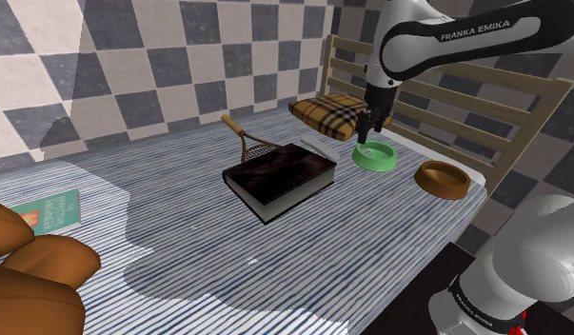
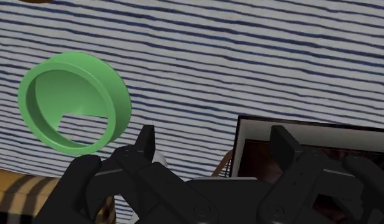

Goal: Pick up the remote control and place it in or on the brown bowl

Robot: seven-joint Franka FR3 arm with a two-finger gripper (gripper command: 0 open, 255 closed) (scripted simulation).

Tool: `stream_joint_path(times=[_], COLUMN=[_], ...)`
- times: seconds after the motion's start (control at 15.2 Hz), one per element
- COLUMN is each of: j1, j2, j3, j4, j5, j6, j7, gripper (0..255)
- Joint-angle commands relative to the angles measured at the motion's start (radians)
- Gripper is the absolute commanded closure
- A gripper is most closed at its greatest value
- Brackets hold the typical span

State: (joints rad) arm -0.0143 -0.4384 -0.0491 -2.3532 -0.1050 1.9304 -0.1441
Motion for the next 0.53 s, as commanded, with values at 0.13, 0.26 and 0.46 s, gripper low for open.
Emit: stream_joint_path(times=[0.13,0.26,0.46], j1=[-0.007,-0.01,-0.016], j2=[0.161,0.239,0.358], j3=[-0.023,-0.034,-0.047], j4=[0.086,0.133,0.212], j5=[0.01,0.018,0.035], j6=[0.077,0.109,0.148], j7=[-0.016,-0.026,-0.043], gripper=[0,0,0])
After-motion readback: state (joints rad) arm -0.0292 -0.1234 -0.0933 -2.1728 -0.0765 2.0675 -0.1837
